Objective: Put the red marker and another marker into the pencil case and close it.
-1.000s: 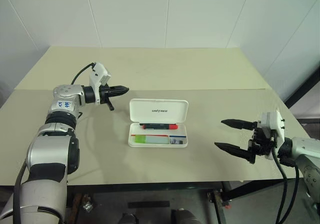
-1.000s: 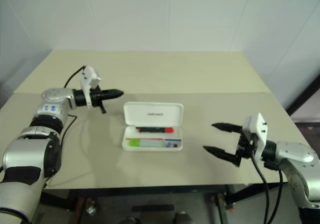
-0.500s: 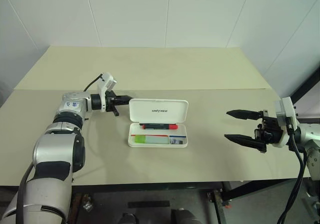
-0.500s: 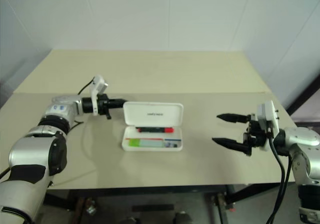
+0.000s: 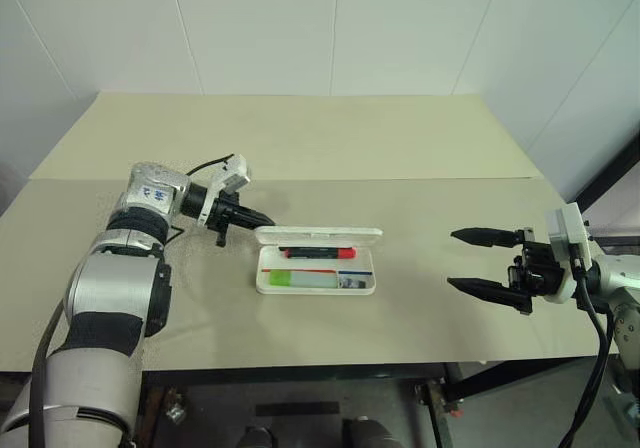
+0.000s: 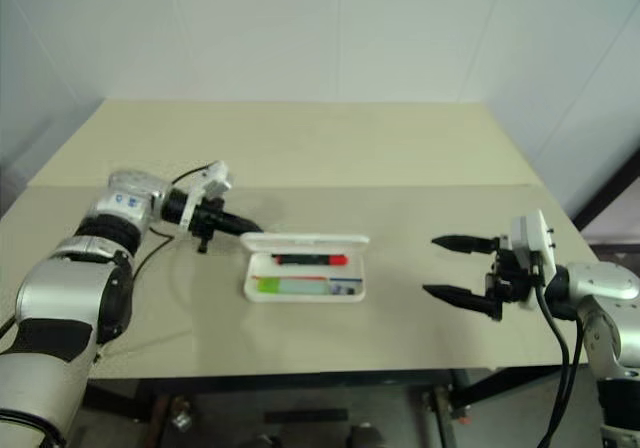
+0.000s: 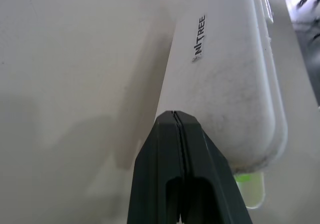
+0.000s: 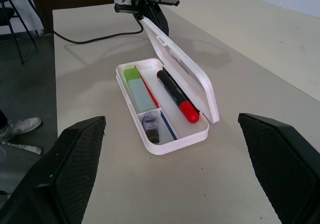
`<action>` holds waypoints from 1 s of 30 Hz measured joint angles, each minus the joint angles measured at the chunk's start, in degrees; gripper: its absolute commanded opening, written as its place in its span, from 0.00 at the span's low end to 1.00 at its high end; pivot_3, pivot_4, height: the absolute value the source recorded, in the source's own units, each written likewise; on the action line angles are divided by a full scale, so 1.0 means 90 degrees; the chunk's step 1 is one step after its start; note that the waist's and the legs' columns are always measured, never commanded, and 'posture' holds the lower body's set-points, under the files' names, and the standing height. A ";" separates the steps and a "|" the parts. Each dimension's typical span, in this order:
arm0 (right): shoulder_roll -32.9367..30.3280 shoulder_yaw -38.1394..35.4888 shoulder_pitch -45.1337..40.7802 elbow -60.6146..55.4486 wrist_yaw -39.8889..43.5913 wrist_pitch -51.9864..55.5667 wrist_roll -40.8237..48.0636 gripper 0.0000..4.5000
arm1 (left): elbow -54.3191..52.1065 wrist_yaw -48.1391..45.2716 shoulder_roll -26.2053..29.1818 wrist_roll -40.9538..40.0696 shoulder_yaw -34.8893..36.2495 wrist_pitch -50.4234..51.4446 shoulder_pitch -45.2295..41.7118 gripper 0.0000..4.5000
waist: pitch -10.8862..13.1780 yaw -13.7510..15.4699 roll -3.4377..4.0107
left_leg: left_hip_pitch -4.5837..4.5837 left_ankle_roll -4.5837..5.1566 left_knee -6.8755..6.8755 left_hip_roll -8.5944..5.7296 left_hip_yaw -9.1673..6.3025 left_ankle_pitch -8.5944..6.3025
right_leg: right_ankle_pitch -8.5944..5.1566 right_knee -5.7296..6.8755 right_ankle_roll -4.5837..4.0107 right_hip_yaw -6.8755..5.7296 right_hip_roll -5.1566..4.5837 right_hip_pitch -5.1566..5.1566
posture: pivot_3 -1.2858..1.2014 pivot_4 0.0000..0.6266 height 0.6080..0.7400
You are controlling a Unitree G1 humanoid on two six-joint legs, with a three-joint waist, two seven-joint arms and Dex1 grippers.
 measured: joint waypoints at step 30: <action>0.0024 0.0017 -0.0148 0.0072 -0.0011 -0.0176 -0.0151 1.00 | -0.0511 0.0569 -0.0745 0.1290 -0.1768 -0.3477 -0.0038 0.00 | -0.0008 -0.0010 0.0014 | 0.0039 0.0016 0.0020 -0.0006 0.0001 0.0010 | 0.0008 0.0006 0.0013 0.0012 -0.0001 0.0046 | 0.52 0.24 1.00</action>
